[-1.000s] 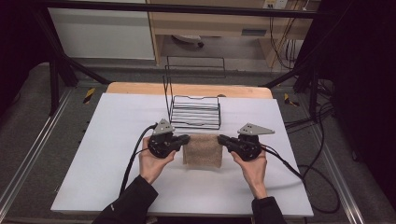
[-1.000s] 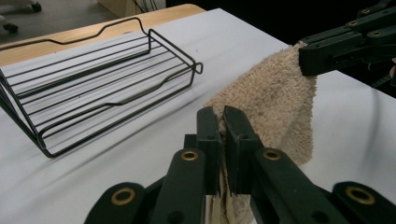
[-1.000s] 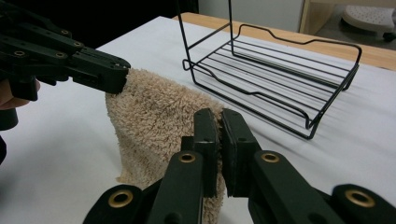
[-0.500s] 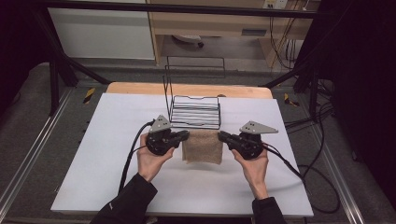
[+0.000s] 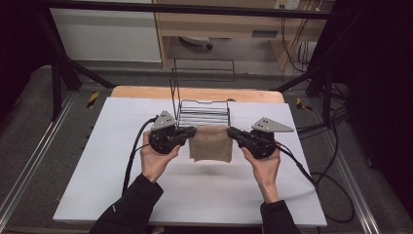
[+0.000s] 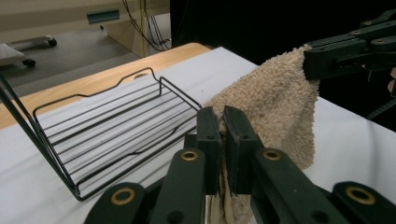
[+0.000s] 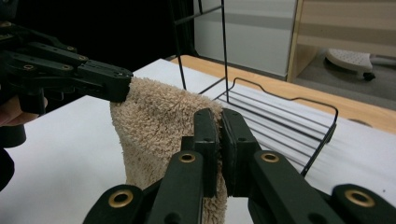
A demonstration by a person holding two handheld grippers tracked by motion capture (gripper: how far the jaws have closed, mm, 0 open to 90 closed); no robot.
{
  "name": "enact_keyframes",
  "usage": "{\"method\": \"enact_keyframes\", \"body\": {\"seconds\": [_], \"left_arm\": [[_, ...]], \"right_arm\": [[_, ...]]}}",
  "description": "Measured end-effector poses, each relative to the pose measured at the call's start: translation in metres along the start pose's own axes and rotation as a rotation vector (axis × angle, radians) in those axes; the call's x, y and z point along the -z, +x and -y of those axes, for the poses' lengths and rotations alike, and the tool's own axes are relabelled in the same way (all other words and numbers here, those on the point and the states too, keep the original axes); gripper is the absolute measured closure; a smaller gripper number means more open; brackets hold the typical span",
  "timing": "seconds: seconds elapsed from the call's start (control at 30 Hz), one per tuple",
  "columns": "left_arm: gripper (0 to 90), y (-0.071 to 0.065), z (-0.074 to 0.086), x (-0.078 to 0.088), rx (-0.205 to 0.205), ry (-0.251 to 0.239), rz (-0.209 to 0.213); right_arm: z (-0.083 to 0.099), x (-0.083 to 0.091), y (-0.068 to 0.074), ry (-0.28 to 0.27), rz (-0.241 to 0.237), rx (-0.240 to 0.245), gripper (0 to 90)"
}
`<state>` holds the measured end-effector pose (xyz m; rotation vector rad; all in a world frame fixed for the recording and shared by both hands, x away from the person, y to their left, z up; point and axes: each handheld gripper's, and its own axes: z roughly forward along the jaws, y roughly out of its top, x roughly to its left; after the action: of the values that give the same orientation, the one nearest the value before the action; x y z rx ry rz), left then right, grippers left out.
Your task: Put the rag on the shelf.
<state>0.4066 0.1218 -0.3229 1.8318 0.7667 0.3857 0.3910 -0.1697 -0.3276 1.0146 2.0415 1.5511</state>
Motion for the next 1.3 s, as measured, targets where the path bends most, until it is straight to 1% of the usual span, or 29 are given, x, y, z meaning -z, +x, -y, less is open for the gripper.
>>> {"method": "enact_keyframes", "body": {"seconds": [0.2,0.33,0.6,0.87,1.3], "left_arm": [[85.3,0.003,-0.012,0.006,-0.003,-0.032,-0.010],[85.3,0.005,-0.020,0.008,-0.008,-0.045,-0.014],[85.3,0.009,-0.036,0.013,-0.004,-0.078,-0.018],[85.3,0.010,-0.053,0.018,-0.010,-0.117,-0.029],[85.3,0.014,-0.071,0.026,-0.015,-0.181,-0.042]], "right_arm": [[-0.015,-0.001,0.002,-0.024,0.009,0.021,85.7],[-0.024,-0.001,0.003,-0.039,0.015,0.029,85.8],[-0.041,0.000,0.004,-0.071,0.024,0.039,85.8],[-0.058,0.002,0.005,-0.106,0.035,0.047,85.8],[-0.083,0.004,0.008,-0.152,0.049,0.073,85.8]]}}
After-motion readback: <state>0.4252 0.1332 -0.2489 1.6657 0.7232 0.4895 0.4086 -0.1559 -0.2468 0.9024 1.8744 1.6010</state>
